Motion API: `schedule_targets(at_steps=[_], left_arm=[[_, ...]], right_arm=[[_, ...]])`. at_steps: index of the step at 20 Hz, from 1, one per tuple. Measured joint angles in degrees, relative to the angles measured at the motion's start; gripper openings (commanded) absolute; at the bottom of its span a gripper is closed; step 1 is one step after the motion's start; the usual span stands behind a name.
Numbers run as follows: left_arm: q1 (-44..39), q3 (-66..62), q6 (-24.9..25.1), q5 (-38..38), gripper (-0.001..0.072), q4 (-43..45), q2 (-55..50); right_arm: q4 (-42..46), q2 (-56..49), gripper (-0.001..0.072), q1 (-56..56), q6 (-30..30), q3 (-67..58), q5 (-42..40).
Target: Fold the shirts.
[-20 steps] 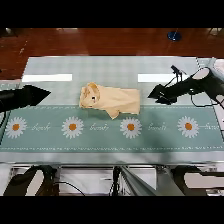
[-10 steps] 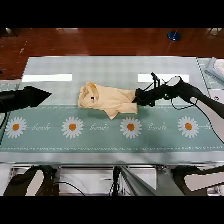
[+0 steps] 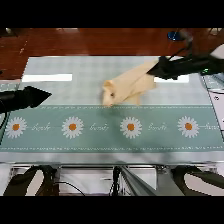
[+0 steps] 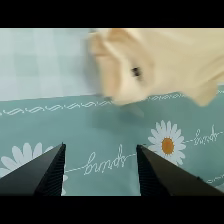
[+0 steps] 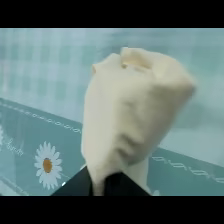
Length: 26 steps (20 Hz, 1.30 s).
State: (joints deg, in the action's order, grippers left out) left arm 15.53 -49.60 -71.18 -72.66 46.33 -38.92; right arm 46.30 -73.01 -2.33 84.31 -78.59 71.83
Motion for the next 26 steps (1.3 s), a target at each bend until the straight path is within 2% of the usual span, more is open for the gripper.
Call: schedule_targets(at_steps=[5, 9, 13, 18, 22, 26], left_arm=[[0.0, 0.0, 0.0, 0.0, 0.0538, 0.0, 0.0], [0.0, 0.0, 0.9, 0.0, 0.0538, 0.0, 0.0], [0.0, 0.0, 1.3, 0.0, 0.0537, 0.0, 0.0], [0.0, 0.0, 1.6, 0.3, 0.0537, 0.0, 0.0], [0.0, 0.0, 1.6, 2.4, 0.0537, 0.0, 0.0], [0.0, 0.0, 1.5, 5.7, 0.0537, 0.0, 0.0]], right_arm=[[13.4, 10.4, 0.0019, -13.4, 6.8, -5.8, 12.0], [22.1, 13.2, 0.0019, -27.3, 8.6, -7.0, 23.0], [31.8, 14.4, 0.0019, -39.2, 8.3, -7.1, 30.2], [41.5, 14.9, 0.0019, -49.9, 6.4, -4.5, 32.5], [46.9, 15.2, 0.0019, -55.7, 4.1, 4.9, 32.2], [56.2, 15.2, 0.0020, -60.1, 2.9, 15.8, 32.7]])
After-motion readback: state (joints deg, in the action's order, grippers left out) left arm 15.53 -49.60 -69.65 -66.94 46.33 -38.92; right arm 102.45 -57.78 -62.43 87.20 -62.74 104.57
